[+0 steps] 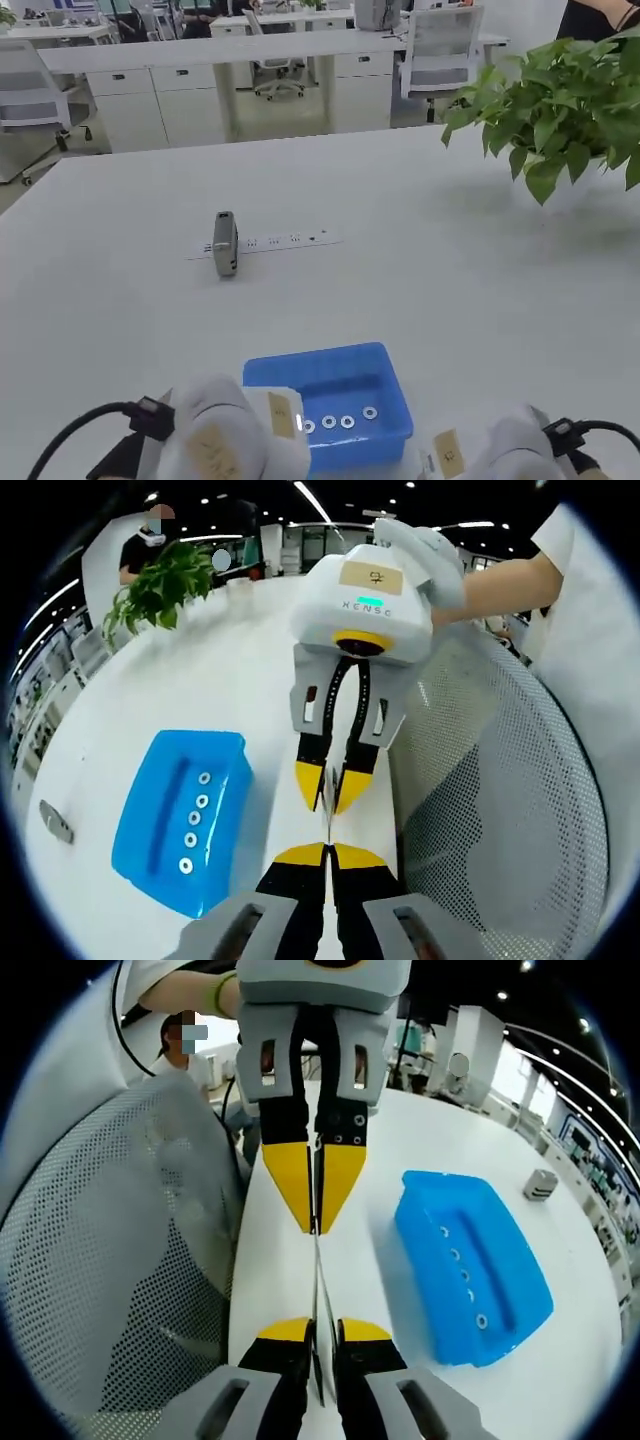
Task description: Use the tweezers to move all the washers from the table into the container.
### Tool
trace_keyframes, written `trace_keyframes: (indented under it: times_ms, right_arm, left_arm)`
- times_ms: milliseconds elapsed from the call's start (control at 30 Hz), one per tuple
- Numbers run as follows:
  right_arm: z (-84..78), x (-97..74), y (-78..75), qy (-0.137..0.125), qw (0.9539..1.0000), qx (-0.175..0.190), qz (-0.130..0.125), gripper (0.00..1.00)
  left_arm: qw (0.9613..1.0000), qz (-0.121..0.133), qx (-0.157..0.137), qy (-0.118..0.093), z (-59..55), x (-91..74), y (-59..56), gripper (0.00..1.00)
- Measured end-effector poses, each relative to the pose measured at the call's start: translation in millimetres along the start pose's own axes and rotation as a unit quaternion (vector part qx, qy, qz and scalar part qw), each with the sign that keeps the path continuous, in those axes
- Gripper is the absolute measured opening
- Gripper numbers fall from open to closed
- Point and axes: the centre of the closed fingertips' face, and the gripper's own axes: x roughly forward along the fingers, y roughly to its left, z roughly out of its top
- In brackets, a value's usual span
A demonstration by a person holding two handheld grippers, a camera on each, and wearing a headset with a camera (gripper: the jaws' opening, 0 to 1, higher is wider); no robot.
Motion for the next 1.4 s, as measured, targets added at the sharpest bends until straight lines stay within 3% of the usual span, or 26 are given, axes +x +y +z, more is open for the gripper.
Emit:
trace_keyframes:
  times_ms: [133,333,433,533,633,733,900,1000,1267,1400]
  right_arm:
    - [-0.9,3.3,0.7,0.0,1.0,0.006,-0.001,0.06]
    - [-0.2,8.0,1.6,-0.003,1.0,0.007,-0.005,0.11]
    - [-1.5,1.8,2.6,-0.009,0.9999,0.011,-0.006,0.14]
    - [0.1,-13.6,-4.2,-0.033,0.998,0.041,-0.033,0.19]
    - [2.1,-33.8,-8.5,-0.068,0.9923,0.083,-0.063,0.22]
    - [3.7,-55.6,-9.5,-0.114,0.9796,0.138,-0.091,0.24]
    - [-2.6,-89.3,-10.1,-0.147,0.9615,0.181,-0.146,0.26]
    - [-7.9,-106.9,-9.1,-0.152,0.954,0.196,-0.168,0.27]
    - [-18.6,-145.6,-6.1,-0.15,0.9435,0.203,-0.214,0.34]
    - [-23.8,-159.1,-8.6,-0.155,0.9338,0.22,-0.236,0.39]
  left_arm:
    - [0.9999,-0.006,-0.012,0.007,-6.3,3.1,0.0,0.0]
    - [0.9991,-0.01,-0.011,0.04,-21.0,11.8,-0.9,0.0]
    - [0.9983,-0.012,-0.009,0.056,-27.8,15.8,-0.2,0.0]
    - [0.997,-0.009,-0.006,0.076,-35.1,18.4,1.1,0.0]
    - [0.9958,-0.012,-0.01,0.09,-39.0,21.0,1.5,0.0]
    - [0.9942,-0.012,-0.008,0.107,-43.0,24.0,2.3,0.0]
    - [0.9897,-0.01,0.006,0.142,-53.3,27.7,1.4,0.0]
    - [0.988,-0.013,0.006,0.154,-57.2,29.9,-0.5,0.0]
    - [0.9873,-0.007,0.005,0.159,-55.8,27.9,0.2,0.0]
    - [0.9875,0.001,-0.008,0.157,-55.7,27.5,0.3,0.0]
